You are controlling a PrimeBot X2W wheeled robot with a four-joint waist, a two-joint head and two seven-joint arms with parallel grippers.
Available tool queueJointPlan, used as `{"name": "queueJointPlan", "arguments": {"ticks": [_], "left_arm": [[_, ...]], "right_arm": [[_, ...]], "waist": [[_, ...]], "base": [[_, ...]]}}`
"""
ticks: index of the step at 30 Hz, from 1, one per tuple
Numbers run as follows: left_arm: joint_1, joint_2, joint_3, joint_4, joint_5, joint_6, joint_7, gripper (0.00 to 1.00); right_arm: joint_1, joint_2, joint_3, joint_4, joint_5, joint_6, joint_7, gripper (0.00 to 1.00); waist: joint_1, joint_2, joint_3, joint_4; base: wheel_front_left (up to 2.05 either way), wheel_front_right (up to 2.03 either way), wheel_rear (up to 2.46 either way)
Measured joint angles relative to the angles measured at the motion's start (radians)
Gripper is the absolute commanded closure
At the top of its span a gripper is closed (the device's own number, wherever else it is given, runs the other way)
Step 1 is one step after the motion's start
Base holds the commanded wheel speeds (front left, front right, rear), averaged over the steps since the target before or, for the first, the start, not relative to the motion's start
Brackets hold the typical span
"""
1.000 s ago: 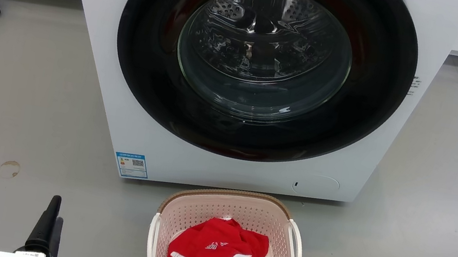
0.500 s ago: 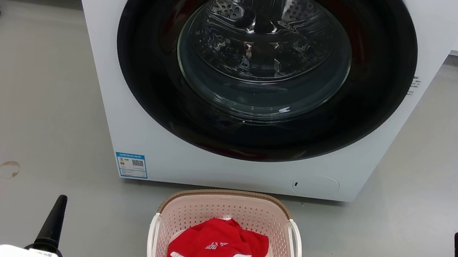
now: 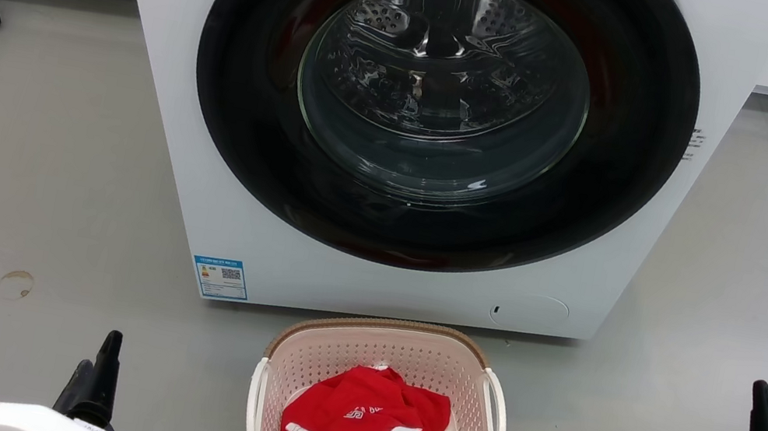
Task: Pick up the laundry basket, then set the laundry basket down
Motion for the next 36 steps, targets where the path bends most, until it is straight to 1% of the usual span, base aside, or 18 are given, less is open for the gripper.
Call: {"name": "queueJointPlan", "arguments": {"ticks": [4,8,24,31,36], "left_arm": [[0.0,0.007,-0.017,-0.007,0.04,0.016,-0.006,0.0],[0.0,0.022,-0.03,-0.018,0.081,0.023,-0.015,0.0],[0.0,0.058,-0.082,-0.05,0.227,0.065,-0.05,0.0],[0.0,0.079,-0.104,-0.061,0.292,0.092,-0.063,0.0],[0.0,0.091,-0.123,-0.067,0.338,0.101,-0.072,0.0]], "right_arm": [[-0.014,-0.001,0.002,-0.004,-0.057,0.0,-0.012,0.0],[-0.014,-0.001,0.005,-0.005,-0.105,0.0,-0.023,0.0],[-0.017,-0.007,0.032,-0.019,-0.274,0.0,-0.068,0.0],[-0.035,-0.011,0.043,-0.021,-0.351,0.0,-0.087,0.0],[-0.035,-0.013,0.056,-0.022,-0.402,0.0,-0.103,0.0]], "waist": [[0.0,0.0,0.0,0.0],[0.0,0.0,-0.001,0.001],[0.0,0.0001,-0.006,0.002],[-0.0001,0.0,-0.009,0.001],[-0.0001,0.0,-0.011,0.001]], "base": [[0.0,0.0,0.0],[0.0,0.0,0.0],[0.0,0.0,0.0],[0.0,0.0,0.0],[0.0,0.0,0.0]]}}
